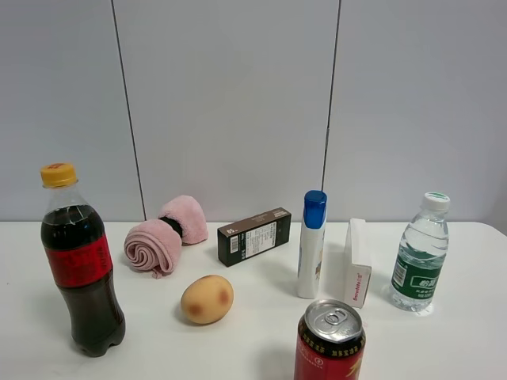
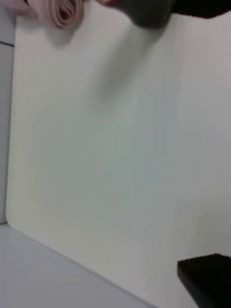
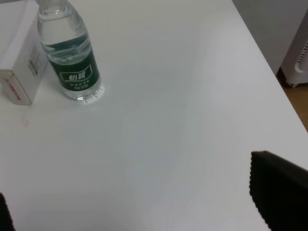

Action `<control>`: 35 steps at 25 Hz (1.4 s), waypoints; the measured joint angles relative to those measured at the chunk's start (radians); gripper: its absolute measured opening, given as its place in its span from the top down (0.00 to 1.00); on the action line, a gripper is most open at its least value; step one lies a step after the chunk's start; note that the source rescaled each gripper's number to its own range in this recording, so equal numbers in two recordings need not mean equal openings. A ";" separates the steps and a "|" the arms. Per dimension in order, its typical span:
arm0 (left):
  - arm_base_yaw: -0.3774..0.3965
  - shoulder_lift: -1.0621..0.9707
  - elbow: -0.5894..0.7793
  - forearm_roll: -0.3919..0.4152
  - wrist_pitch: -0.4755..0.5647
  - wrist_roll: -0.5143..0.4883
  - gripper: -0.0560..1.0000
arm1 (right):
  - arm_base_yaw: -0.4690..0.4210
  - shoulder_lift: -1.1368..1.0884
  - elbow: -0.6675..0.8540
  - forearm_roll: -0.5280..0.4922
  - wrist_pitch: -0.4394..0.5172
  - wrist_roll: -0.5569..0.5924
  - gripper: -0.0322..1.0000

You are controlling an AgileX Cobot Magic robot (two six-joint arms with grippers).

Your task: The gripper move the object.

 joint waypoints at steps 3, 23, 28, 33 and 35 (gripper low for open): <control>0.000 -0.059 0.041 -0.013 0.026 -0.020 0.00 | 0.000 0.000 0.000 0.000 0.000 0.000 0.00; 0.000 -0.098 0.115 -0.044 -0.015 -0.016 0.00 | 0.000 0.000 0.000 0.000 0.000 0.000 0.00; 0.000 -0.140 0.115 -0.048 -0.015 -0.016 0.00 | 0.000 0.000 0.000 0.000 0.000 0.000 0.00; 0.000 -0.140 0.115 -0.050 -0.015 -0.015 0.00 | 0.000 0.000 0.000 0.000 0.000 0.000 0.00; 0.000 -0.140 0.115 -0.051 -0.015 -0.015 0.00 | 0.000 0.000 0.000 0.000 0.000 0.000 0.00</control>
